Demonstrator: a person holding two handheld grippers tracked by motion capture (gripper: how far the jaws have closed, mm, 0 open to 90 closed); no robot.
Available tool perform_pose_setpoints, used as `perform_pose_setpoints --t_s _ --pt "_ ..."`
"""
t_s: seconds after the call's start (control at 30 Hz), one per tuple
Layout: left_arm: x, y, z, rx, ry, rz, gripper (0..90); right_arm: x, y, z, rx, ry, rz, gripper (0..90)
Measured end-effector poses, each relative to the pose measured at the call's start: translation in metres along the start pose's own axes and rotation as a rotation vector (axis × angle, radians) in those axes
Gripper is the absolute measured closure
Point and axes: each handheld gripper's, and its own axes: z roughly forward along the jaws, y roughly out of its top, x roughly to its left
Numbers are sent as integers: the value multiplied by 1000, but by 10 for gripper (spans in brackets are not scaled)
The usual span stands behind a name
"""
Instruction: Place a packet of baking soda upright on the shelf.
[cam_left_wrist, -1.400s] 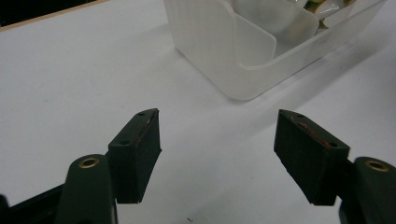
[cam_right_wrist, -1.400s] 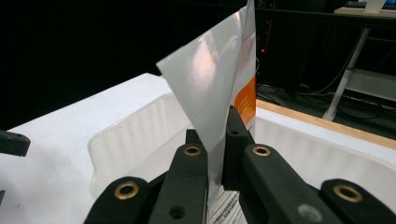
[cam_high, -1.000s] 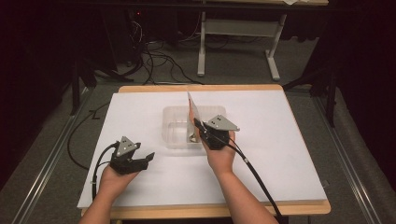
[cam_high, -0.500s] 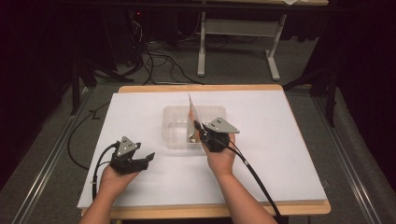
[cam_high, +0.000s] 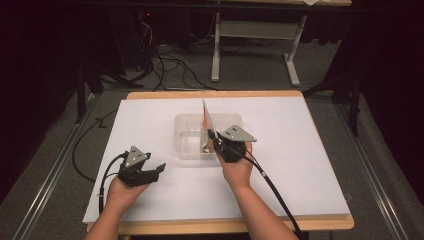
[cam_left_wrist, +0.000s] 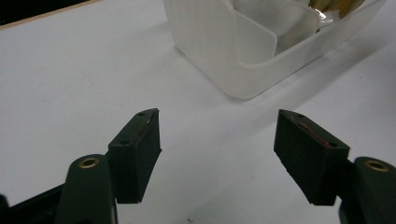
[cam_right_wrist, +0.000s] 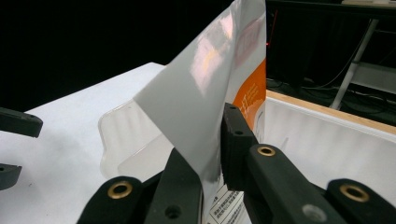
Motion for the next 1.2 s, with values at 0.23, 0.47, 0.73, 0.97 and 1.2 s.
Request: perform_pose_setpoints --t_s 0.23,0.47,0.73,0.97,1.2 --pt "0 0 0 -2 -2 2 319 2 6 -2 1 1 1 701" --pt "1 0 -3 -12 0 -5 318 6 12 1 33 -8 -15 467" --pt "0 0 -2 -16 -6 0 315 9 10 -2 66 -1 -6 337" --pt "3 0 -6 -35 -4 -9 314 11 2 -21 68 28 -7 318" --pt "4 0 -6 -30 -5 -12 313 9 -14 -48 83 37 7 319"
